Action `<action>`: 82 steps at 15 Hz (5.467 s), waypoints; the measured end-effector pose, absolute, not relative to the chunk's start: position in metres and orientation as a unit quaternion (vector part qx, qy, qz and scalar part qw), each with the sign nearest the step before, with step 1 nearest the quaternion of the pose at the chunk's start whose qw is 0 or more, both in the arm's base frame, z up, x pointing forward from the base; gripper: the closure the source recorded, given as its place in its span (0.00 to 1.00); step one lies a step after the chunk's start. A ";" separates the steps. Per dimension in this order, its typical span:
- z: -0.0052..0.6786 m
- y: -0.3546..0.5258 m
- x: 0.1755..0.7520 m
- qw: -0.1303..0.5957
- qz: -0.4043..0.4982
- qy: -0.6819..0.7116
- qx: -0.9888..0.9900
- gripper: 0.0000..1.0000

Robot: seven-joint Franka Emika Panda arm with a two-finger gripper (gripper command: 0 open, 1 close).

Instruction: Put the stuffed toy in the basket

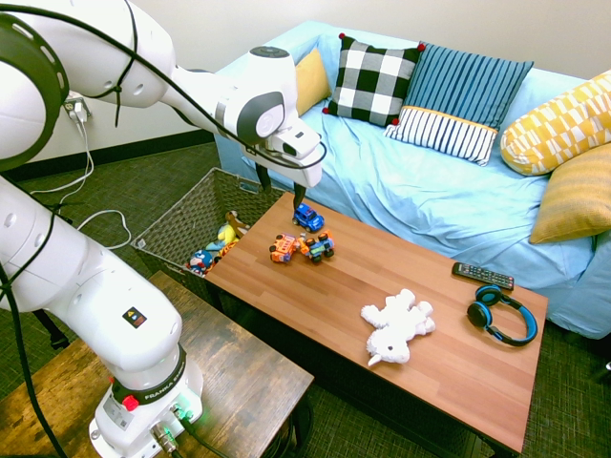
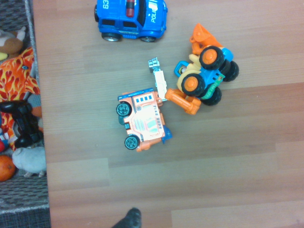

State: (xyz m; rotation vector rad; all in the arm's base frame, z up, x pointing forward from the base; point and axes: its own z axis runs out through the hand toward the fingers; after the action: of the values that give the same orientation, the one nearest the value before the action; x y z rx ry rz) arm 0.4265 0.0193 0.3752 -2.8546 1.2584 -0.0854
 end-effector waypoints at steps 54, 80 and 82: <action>0.095 -0.322 0.449 -0.027 -0.006 0.568 -0.822 1.00; 0.156 0.360 0.536 -0.016 -0.041 0.332 -0.942 1.00; 0.135 0.383 0.536 -0.022 -0.035 0.327 -0.944 0.00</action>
State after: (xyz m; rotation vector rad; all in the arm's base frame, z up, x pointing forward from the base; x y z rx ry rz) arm 0.5364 0.3831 0.1346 -3.0086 1.0415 -0.1104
